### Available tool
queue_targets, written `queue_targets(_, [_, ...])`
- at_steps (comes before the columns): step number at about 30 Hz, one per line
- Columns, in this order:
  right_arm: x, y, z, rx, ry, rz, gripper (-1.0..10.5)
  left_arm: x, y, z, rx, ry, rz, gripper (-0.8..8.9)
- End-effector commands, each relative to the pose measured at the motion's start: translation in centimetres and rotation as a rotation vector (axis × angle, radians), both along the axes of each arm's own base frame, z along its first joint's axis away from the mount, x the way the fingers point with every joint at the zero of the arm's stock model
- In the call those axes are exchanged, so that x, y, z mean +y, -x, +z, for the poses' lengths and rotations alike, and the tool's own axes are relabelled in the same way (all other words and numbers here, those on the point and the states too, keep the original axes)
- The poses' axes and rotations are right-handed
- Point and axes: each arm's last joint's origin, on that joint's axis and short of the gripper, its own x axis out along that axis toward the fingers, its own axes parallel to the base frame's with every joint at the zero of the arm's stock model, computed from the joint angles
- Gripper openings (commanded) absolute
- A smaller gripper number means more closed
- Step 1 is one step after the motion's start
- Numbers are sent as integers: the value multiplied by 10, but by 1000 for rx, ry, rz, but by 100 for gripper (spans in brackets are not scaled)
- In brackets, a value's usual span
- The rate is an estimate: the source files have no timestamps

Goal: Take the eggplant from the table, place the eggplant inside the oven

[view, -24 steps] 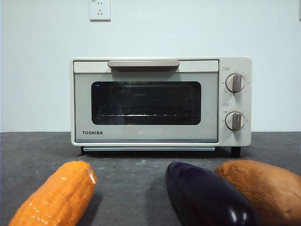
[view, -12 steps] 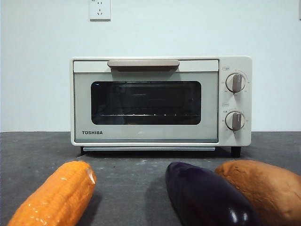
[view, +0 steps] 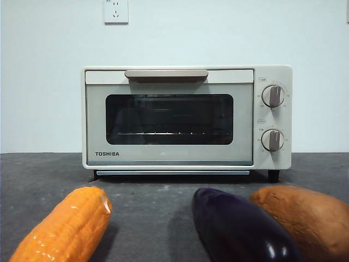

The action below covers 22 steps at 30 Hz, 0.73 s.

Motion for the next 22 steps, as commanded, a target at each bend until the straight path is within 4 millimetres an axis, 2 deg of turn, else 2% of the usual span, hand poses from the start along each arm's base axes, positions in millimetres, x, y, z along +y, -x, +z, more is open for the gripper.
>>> queue_targets(1, [0,-1,20,41,-9,5,5,-1,-8,16,21,-13,-50,6])
queue_targets(9, [4,-18,58,309,57,149,5,-9,-43,46,171,-65,-261,6])
queue_targets(14, [7,-30,70,473,47,266,20,-18,-60,60,250,-91,-372,6])
queue_targets(17, [9,-39,70,536,-4,364,104,-25,-69,65,264,-101,-421,6])
queue_targets(22, [14,-53,63,631,-136,436,366,-35,-75,66,276,-107,-475,6])
